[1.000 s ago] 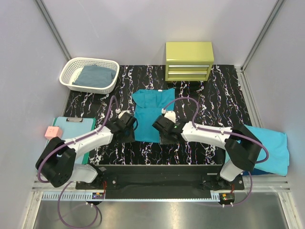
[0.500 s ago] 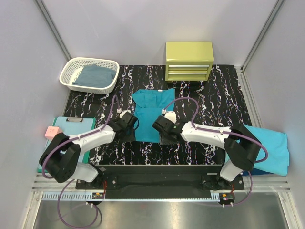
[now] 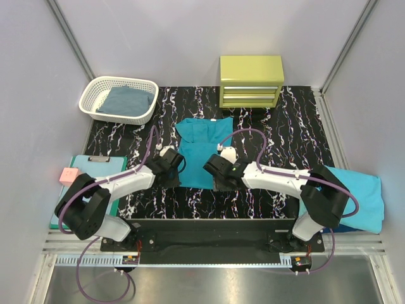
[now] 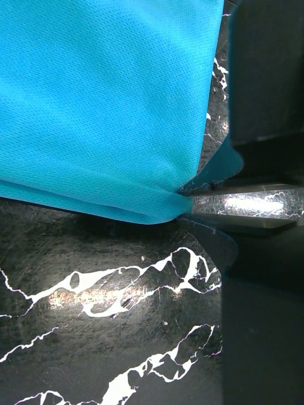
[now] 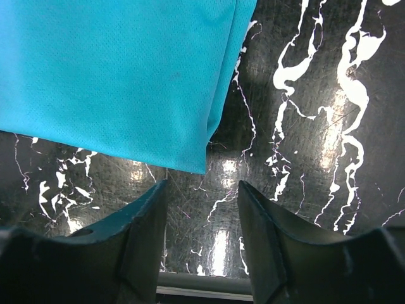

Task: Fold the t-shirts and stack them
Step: Fold the tshirt

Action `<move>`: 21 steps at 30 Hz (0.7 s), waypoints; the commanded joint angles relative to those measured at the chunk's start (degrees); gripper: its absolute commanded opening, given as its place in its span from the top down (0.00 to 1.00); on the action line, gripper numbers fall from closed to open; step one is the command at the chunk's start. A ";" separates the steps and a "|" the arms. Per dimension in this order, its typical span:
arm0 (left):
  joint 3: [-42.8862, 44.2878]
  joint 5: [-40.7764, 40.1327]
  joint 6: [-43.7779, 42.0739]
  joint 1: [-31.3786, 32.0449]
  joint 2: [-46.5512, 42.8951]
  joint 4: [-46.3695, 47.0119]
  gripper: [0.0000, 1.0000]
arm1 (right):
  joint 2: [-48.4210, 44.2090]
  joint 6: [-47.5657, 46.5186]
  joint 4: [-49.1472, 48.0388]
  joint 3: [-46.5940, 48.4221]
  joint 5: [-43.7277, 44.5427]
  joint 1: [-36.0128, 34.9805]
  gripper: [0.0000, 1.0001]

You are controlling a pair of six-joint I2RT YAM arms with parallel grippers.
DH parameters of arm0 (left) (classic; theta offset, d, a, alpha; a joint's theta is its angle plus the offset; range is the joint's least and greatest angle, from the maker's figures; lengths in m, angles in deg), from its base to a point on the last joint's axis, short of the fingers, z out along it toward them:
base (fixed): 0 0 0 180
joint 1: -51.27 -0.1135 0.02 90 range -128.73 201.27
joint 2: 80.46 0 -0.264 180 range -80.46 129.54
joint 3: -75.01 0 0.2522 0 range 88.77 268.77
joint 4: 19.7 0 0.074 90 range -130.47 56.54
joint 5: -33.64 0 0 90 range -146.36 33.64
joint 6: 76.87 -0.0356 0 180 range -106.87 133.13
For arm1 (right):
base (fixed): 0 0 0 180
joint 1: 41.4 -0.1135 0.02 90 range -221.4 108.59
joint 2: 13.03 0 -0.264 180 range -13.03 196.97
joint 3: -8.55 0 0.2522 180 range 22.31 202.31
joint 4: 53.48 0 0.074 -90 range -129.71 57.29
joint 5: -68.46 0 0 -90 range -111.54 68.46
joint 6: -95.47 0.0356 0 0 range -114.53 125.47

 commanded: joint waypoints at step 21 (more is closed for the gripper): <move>-0.28 -0.49 1.20 0.95 -1.38 0.48 0.81 | 4.98 1.97 -3.90 0.87 1.33 -0.31 0.83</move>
